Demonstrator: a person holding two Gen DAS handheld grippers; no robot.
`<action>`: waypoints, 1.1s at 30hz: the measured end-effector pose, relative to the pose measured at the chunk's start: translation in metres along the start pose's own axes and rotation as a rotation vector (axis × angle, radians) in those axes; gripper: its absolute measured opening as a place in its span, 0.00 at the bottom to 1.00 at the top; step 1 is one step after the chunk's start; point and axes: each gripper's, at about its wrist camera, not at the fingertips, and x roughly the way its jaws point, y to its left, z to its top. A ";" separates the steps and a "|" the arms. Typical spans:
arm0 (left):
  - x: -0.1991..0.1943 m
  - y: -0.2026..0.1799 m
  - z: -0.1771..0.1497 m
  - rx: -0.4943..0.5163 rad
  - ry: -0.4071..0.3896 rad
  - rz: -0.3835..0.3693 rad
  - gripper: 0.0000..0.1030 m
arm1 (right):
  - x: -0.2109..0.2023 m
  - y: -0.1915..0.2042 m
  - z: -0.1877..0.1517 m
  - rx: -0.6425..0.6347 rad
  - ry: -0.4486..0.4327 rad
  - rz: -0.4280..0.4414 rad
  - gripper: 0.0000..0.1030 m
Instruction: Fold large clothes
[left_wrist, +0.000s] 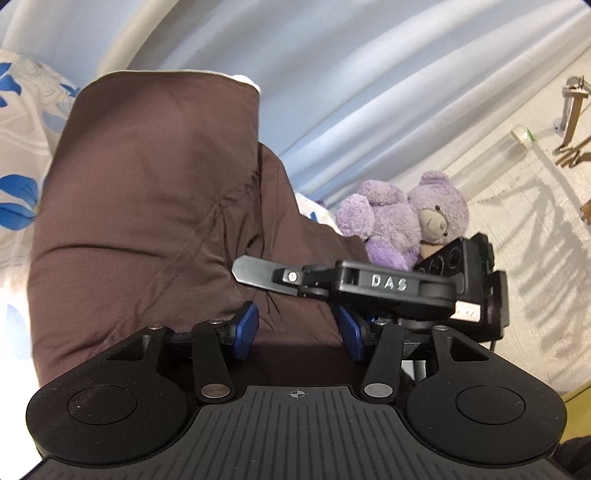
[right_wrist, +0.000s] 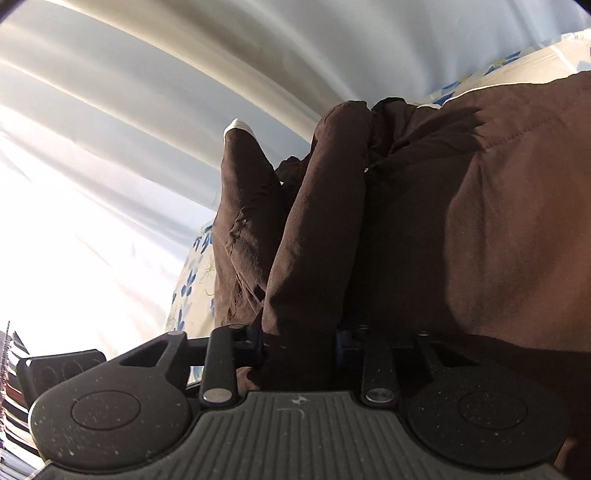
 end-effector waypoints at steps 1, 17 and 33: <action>-0.005 0.001 0.002 -0.008 -0.004 0.014 0.53 | -0.002 0.000 -0.003 -0.006 -0.001 -0.012 0.26; -0.036 0.092 0.016 -0.288 -0.247 0.172 0.81 | -0.002 -0.003 -0.005 0.004 -0.005 0.000 0.27; -0.056 0.040 0.028 -0.208 -0.293 0.132 0.82 | -0.021 0.067 0.006 -0.164 -0.097 0.088 0.14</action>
